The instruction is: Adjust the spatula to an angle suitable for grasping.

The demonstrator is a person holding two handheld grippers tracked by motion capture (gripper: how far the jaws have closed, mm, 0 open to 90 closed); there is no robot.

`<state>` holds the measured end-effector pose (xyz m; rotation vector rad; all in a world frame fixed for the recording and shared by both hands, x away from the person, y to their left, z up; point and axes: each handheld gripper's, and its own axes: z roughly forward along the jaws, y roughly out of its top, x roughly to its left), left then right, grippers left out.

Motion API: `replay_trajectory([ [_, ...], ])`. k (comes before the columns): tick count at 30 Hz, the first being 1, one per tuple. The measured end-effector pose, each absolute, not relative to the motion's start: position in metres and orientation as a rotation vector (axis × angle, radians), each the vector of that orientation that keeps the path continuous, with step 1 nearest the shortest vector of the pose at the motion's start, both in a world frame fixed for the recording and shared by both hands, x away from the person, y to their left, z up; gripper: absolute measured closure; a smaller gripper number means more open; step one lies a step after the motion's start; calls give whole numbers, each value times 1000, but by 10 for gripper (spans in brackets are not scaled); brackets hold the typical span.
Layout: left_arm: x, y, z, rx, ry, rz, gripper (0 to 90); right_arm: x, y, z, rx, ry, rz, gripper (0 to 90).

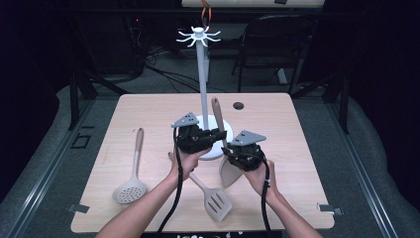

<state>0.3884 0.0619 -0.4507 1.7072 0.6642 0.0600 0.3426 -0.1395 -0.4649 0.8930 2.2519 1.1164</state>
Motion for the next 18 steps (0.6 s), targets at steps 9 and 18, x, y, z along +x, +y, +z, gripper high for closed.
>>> replay_trajectory([
  [9, 399, 72, -439, 1707, 655, 87, 769, 342, -148, -463, 885, 2259, 1148, 643],
  [18, 407, 76, -433, 1736, 632, 97, 768, 344, -167, -465, 942, 2271, 1113, 571],
])
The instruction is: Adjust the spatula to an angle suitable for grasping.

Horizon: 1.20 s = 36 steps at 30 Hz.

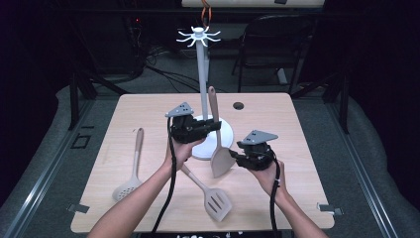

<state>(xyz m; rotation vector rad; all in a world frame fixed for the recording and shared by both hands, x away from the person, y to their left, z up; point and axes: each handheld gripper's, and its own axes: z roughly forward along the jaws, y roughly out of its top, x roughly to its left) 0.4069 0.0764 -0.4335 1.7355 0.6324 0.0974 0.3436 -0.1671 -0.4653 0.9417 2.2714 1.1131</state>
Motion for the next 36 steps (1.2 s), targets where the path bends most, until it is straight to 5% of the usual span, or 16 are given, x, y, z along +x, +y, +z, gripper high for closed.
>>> replay_trajectory([
  [7, 411, 78, -429, 1746, 615, 109, 769, 347, -183, -469, 1004, 2266, 1091, 499],
  [17, 419, 82, -421, 1761, 605, 122, 768, 357, -189, -479, 1099, 2315, 992, 159],
  [36, 429, 89, -404, 1765, 579, 167, 767, 364, -191, -489, 1146, 2403, 940, 119],
])
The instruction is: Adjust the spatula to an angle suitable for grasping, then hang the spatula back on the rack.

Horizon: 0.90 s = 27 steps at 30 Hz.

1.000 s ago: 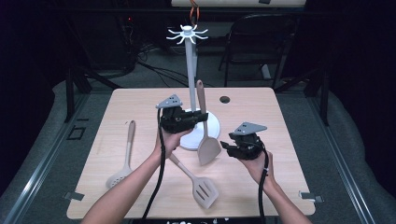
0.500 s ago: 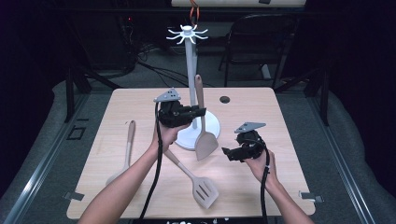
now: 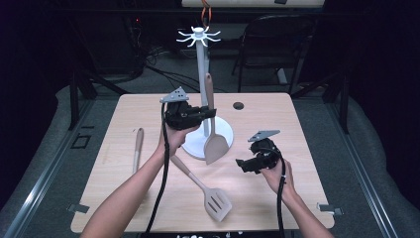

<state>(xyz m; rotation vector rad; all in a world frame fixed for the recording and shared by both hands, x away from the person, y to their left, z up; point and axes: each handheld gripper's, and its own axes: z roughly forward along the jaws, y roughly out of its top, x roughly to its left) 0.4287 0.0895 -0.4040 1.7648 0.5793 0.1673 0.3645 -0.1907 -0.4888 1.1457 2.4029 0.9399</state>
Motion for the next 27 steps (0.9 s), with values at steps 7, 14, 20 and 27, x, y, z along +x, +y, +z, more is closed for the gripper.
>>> replay_trajectory([
  [7, 432, 91, -398, 1774, 573, 179, 767, 365, -190, -489, 1138, 2410, 922, 121],
  [14, 434, 92, -388, 1777, 550, 190, 767, 365, -189, -489, 1135, 2412, 917, 123],
  [20, 438, 89, -378, 1780, 534, 199, 767, 365, -189, -489, 1132, 2411, 918, 123],
  [27, 443, 84, -367, 1785, 524, 202, 767, 365, -188, -489, 1120, 2419, 908, 123],
])
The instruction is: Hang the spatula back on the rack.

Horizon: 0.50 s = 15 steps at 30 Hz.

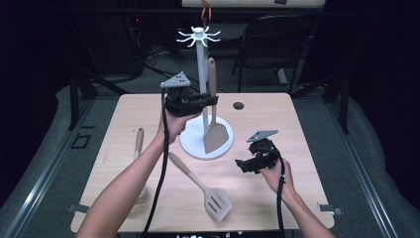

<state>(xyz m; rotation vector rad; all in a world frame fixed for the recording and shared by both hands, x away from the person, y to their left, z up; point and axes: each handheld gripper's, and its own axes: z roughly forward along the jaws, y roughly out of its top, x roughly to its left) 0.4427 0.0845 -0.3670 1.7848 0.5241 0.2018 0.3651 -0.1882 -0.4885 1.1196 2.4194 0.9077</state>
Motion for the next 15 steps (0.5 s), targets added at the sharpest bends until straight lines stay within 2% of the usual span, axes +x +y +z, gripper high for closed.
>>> replay_trajectory([
  [15, 454, 85, -348, 1755, 530, 213, 767, 365, -187, -490, 1107, 2426, 912, 122],
])
